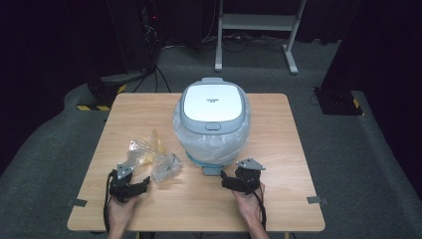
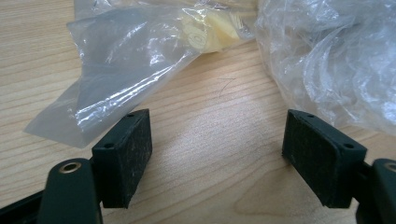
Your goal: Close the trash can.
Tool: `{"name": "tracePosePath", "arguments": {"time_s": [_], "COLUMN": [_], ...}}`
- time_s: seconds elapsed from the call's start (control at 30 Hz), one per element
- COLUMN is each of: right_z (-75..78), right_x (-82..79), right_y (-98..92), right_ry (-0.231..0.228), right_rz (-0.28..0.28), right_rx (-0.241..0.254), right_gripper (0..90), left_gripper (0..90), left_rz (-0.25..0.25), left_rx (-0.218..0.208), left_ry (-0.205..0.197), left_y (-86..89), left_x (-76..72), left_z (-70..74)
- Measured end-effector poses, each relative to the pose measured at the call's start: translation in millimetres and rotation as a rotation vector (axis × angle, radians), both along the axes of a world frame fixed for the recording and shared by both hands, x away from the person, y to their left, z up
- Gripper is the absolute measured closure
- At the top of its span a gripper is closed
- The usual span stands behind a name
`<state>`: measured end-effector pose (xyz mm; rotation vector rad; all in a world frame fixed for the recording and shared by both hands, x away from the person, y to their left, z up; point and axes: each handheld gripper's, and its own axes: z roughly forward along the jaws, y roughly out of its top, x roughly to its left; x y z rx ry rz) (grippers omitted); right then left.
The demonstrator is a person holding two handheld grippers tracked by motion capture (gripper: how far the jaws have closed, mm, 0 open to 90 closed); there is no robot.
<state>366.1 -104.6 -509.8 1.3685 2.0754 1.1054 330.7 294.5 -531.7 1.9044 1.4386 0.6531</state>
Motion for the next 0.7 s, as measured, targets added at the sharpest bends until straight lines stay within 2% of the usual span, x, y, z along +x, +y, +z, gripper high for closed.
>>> {"name": "tracePosePath", "arguments": {"time_s": [0.33, 0.7], "right_z": [-4.3, -10.0], "right_x": [7.5, 14.2], "right_y": [3.9, 4.7], "right_ry": [0.013, 0.022], "right_rz": [-0.012, -0.024], "right_rx": [0.041, 0.043], "right_gripper": [11.0, 10.3], "left_gripper": [24.2, 24.2], "left_rz": [0.000, 0.000], "left_rx": [0.000, 0.001], "left_ry": [0.000, 0.000], "left_y": [0.0, 0.0], "left_x": [0.0, 0.0], "left_z": [0.0, 0.0]}}
